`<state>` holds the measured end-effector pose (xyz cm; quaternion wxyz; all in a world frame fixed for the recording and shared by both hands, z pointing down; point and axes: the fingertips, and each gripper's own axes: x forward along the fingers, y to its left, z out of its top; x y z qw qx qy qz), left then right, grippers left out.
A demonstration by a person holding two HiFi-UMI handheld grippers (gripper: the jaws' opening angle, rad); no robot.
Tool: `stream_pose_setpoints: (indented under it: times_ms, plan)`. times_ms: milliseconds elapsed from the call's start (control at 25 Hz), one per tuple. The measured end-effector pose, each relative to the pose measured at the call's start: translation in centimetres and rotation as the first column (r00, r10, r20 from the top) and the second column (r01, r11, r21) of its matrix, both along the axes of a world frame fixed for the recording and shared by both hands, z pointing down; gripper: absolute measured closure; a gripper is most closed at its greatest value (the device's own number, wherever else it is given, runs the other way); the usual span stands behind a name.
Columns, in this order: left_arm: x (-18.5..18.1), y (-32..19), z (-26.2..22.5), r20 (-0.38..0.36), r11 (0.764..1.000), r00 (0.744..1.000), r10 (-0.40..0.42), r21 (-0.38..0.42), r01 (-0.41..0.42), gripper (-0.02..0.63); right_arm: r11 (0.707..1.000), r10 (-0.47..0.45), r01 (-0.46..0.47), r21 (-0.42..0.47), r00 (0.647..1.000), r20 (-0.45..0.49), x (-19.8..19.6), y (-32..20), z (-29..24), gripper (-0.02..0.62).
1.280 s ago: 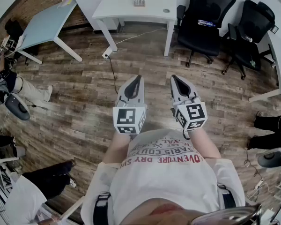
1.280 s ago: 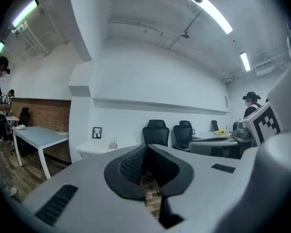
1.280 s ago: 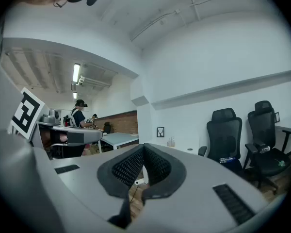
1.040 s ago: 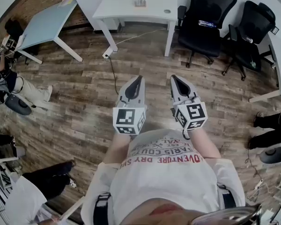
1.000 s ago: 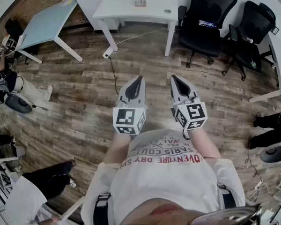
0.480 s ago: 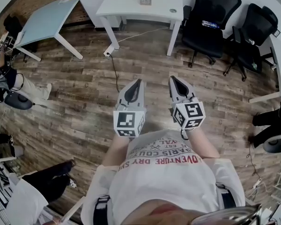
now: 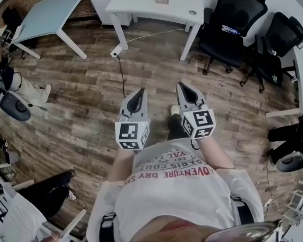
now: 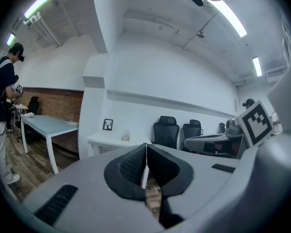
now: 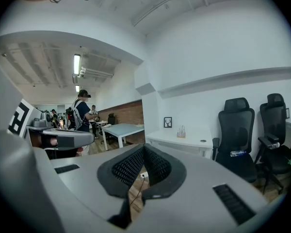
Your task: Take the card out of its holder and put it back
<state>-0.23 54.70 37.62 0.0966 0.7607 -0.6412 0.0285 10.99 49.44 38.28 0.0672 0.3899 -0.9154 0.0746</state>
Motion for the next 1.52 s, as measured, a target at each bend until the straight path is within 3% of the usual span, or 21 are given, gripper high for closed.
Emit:
stream_pose_setpoints:
  times_ms: [280,640,840,1080,1320,1520]
  plan:
    - [-0.6,-7.0,1.1,0.024,0.998,0.998,-0.056,-0.02,0.057,0.58,0.999,-0.046,0.047,-0.02,0.998,0.037,-0.5,-7.9,1.5,0.575]
    - [1.7,-22.4,-0.9,0.019,0.997,0.997,-0.07,0.013,0.07,0.58,0.998,-0.062,0.063,-0.005,0.996,0.063,2.1,-23.8,-0.2,0.575]
    - [2.0,-29.2,-0.5,0.018,0.997,0.997,-0.074,-0.005,0.074,0.58,0.995,-0.058,0.059,0.08,0.998,-0.018,2.9,-30.2,-0.3,0.575]
    - [1.0,-35.4,0.7,0.011,0.997,0.997,-0.071,-0.035,0.071,0.58,0.999,-0.047,0.047,0.026,0.999,0.01,2.8,-35.7,1.0,0.575]
    - [-1.0,-42.7,2.6,0.013,0.999,1.0,-0.008,-0.043,0.009,0.58,1.0,0.007,-0.007,-0.012,1.0,0.019,1.0,-41.8,2.6,0.575]
    - [-3.1,-50.8,3.3,0.014,0.992,0.994,0.111,-0.065,-0.11,0.58,0.995,0.096,-0.096,-0.032,0.995,-0.004,-1.4,-48.3,3.5,0.575]
